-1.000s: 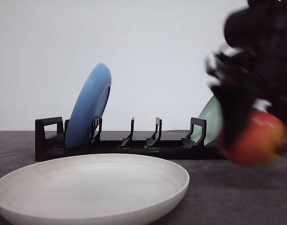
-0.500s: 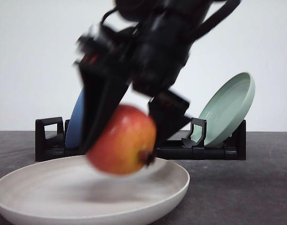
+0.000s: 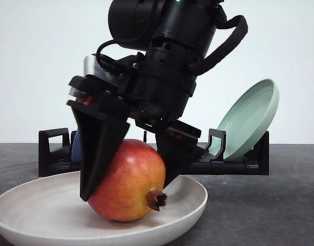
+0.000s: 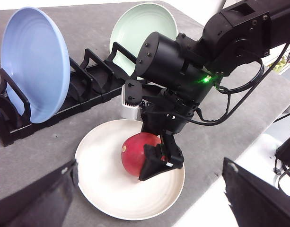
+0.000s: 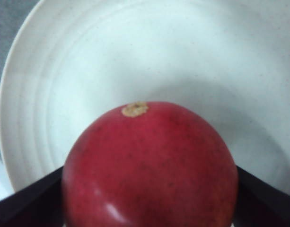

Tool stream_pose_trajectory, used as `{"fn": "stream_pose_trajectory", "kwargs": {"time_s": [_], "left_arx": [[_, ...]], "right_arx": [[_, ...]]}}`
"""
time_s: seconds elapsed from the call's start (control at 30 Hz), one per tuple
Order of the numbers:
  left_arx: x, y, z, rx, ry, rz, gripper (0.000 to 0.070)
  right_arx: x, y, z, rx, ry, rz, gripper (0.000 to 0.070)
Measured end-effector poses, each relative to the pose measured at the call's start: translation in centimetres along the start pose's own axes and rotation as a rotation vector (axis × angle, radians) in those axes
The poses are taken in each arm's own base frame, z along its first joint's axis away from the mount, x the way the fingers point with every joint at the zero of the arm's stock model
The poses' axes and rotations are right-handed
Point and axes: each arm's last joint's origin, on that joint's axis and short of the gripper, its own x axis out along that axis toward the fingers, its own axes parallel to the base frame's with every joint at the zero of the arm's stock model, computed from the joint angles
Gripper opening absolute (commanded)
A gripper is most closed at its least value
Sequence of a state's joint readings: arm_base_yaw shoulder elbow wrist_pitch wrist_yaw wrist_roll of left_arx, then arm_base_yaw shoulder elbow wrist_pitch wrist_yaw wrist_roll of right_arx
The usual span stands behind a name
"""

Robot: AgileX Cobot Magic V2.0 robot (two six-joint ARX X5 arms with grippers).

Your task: Place pomegranate in white plate

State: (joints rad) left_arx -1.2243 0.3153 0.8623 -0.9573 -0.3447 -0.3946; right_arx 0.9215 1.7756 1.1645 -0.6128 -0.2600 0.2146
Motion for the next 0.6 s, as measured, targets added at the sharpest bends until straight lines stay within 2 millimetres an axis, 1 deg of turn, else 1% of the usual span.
{"fn": "stream_pose_trajectory", "kwargs": {"time_s": [0.2,0.27,0.3,0.37,0.43,0.5,0.57,0.6], "left_arx": [[0.0,0.0,0.0,0.000,0.000,0.000,0.0592],[0.0,0.0,0.0,0.000,0.000,0.000,0.0592],[0.0,0.0,0.0,0.000,0.000,0.000,0.0592],[0.0,0.0,0.0,0.001,0.000,0.000,0.0592],[0.0,0.0,0.0,0.001,-0.002,0.004,0.0592],[0.0,0.0,0.0,0.002,-0.005,0.010,0.0592],[0.0,0.1,0.0,0.002,-0.008,0.018,0.0592],[0.0,0.1,0.0,0.002,-0.009,0.019,0.0592]], "right_arx": [[-0.2,-0.1,-0.1,0.007,0.006,-0.006,0.0700],[-0.9,-0.2,-0.2,0.013,-0.002,-0.017,0.0700],[-1.6,-0.1,-0.2,0.012,-0.020,-0.025,0.0700],[-3.7,0.0,-0.4,0.012,-0.061,-0.035,0.0700],[-6.5,0.2,-1.1,0.017,-0.100,-0.056,0.0700],[-9.9,0.6,-2.5,0.019,-0.137,-0.098,0.0700],[-12.6,0.8,-4.1,0.022,-0.164,-0.145,0.0700],[-14.3,1.1,-5.3,0.020,-0.180,-0.174,0.0700]]}}
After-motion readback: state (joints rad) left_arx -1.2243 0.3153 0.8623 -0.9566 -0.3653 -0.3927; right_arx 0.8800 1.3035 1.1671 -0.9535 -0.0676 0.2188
